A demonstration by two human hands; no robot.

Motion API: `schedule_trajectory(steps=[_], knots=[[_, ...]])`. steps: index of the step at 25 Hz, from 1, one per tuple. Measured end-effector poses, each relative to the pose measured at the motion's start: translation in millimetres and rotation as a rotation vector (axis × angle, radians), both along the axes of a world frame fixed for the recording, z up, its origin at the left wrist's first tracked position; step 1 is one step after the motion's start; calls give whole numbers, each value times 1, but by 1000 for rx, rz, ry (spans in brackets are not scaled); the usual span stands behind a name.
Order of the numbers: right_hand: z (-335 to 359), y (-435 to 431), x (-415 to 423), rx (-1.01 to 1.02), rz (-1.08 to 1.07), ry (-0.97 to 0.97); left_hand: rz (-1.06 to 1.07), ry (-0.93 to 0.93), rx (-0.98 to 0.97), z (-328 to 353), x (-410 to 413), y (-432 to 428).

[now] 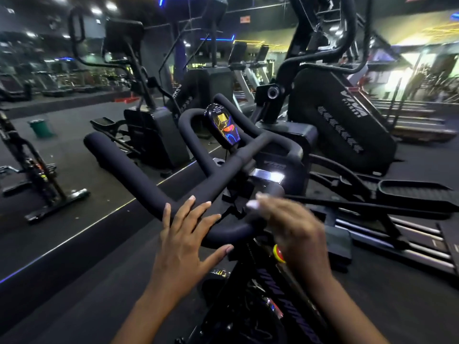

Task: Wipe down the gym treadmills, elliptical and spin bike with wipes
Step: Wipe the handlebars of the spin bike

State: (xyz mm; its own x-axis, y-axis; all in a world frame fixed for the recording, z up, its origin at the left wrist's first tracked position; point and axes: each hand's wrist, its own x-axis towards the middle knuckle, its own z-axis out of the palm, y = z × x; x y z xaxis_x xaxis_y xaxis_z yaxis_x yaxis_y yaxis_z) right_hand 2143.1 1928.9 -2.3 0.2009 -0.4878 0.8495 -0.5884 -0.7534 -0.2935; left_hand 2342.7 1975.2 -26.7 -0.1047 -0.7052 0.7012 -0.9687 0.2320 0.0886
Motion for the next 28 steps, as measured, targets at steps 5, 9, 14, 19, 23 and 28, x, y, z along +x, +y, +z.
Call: schedule_trajectory(steps=[5, 9, 14, 19, 23, 28], knots=[[21, -46, -14, -6, -198, 184, -10, 16, 20, -1, 0, 1], [4, -3, 9, 40, -115, 304, -13, 24, 19, 1, -1, 0], [5, 16, 13, 24, 23, 287, -30, 47, 5, 3, -1, 3], [24, -43, -14, -10, -180, 327, -46, 64, -25, 4, -1, 4], [0, -13, 9, -1, -82, 437, -44, 69, -49, 3, -2, 3], [-7, 16, 9, 92, 157, 140, -41, 103, -66, 0, -4, 0]])
